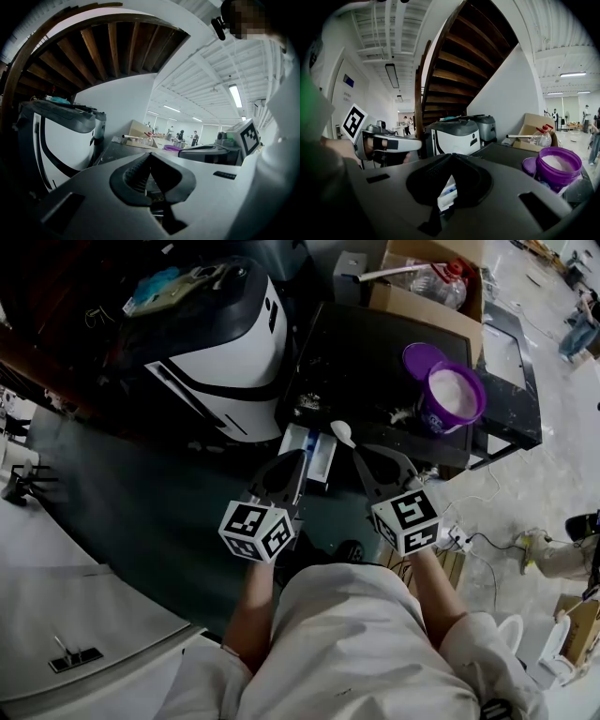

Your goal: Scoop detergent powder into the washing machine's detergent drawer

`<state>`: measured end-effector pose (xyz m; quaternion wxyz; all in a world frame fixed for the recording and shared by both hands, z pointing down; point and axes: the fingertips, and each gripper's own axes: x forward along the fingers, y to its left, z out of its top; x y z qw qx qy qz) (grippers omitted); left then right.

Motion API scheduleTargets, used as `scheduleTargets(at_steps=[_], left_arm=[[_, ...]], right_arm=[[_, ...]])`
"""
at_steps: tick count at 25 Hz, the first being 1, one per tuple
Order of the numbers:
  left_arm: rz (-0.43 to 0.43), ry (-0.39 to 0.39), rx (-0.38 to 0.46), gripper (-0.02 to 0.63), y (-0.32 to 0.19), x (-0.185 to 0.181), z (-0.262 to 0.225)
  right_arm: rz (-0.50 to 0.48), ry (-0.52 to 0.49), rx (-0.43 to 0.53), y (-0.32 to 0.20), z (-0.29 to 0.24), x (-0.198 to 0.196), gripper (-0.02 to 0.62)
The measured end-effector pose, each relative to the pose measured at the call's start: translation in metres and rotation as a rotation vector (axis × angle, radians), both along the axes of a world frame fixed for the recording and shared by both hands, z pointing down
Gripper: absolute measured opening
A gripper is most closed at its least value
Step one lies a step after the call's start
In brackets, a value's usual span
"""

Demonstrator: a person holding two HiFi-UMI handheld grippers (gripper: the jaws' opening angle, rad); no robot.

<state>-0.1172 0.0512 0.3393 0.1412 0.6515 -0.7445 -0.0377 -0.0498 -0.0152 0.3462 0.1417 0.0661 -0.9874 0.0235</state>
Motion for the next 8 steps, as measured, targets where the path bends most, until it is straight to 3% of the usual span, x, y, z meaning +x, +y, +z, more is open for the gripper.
scheduleTargets(at_steps=[8], left_arm=[[-0.008, -0.004, -0.012, 0.018, -0.0001, 0.0034, 0.0029]], right_arm=[[-0.010, -0.008, 0.004, -0.0021, -0.0024, 0.0030, 0.008]])
